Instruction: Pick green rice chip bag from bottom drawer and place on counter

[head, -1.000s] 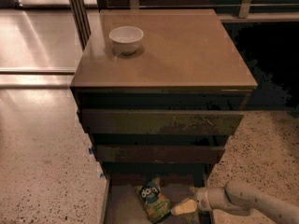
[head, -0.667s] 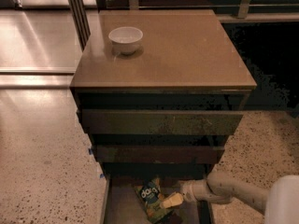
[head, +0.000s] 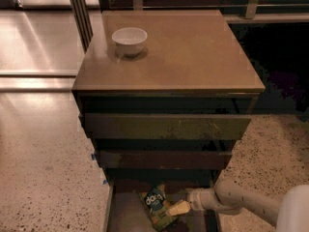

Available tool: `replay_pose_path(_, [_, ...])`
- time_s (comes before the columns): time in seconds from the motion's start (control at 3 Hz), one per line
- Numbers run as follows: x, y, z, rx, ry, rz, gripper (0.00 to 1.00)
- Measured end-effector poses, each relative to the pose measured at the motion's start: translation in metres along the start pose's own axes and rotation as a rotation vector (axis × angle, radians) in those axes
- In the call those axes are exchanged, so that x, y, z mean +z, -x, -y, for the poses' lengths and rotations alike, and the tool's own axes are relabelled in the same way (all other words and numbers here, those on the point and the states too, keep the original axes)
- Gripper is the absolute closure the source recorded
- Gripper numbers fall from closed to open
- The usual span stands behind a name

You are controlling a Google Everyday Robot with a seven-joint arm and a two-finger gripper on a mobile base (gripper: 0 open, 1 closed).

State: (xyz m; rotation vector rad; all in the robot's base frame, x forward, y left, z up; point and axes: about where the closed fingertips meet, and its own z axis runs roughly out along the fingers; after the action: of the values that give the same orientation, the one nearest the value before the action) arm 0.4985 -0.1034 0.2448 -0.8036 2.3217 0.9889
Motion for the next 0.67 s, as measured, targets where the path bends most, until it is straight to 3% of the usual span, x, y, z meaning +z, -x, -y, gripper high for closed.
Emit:
replay_pose_path(0.33, [0.022, -0.004, 0.012, 0.029, -0.026, 0.043, 0.0])
replay_pose_path(0.67, [0.056, -0.009, 0.023, 0.053, -0.019, 0.061, 0.0])
